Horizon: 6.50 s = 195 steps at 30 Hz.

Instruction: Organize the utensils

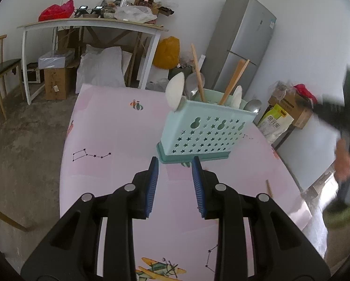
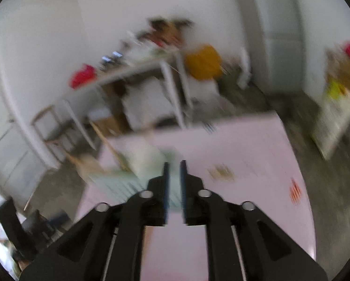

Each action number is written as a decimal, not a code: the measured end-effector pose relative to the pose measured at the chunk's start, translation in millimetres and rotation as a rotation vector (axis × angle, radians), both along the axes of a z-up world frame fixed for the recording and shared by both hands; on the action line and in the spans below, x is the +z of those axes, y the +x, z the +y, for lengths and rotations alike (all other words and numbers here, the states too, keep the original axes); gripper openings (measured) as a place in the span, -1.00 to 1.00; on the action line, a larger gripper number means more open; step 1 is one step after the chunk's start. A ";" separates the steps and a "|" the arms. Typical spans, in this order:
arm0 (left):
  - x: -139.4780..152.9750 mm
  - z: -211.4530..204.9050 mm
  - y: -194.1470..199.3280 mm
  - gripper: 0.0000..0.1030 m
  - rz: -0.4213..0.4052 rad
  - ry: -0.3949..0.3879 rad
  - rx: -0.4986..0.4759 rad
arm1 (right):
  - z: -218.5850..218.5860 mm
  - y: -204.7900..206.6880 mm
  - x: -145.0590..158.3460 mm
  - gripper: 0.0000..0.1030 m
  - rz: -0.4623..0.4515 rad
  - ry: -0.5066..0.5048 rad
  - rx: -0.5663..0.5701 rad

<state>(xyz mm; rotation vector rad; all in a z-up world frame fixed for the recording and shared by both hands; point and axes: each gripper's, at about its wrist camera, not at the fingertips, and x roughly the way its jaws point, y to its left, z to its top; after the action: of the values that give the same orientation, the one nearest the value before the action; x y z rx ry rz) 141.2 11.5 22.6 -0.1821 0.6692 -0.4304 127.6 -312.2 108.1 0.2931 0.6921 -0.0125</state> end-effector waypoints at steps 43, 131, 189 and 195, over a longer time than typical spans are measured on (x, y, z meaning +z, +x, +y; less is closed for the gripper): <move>-41.2 -51.2 -15.1 -0.38 0.127 0.139 -0.099 | 54.0 -10.0 68.2 -0.87 -0.269 -0.016 0.196; -94.6 -91.3 -2.7 -0.60 0.210 0.410 -0.141 | 65.7 -31.4 -130.5 0.12 0.200 0.139 0.142; -97.3 -26.9 -34.5 -0.88 0.527 0.009 -0.089 | 114.2 -37.5 -162.6 -0.86 0.384 -0.158 0.299; -89.3 -37.1 -32.3 -0.64 0.462 0.081 -0.121 | 107.7 -42.3 -161.4 -0.82 0.420 -0.131 0.306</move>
<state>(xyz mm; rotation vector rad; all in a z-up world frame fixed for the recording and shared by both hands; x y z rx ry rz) 108.9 -25.6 -66.7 -0.1658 1.1542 -0.4809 85.3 -204.5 -53.3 0.0540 1.1428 0.1766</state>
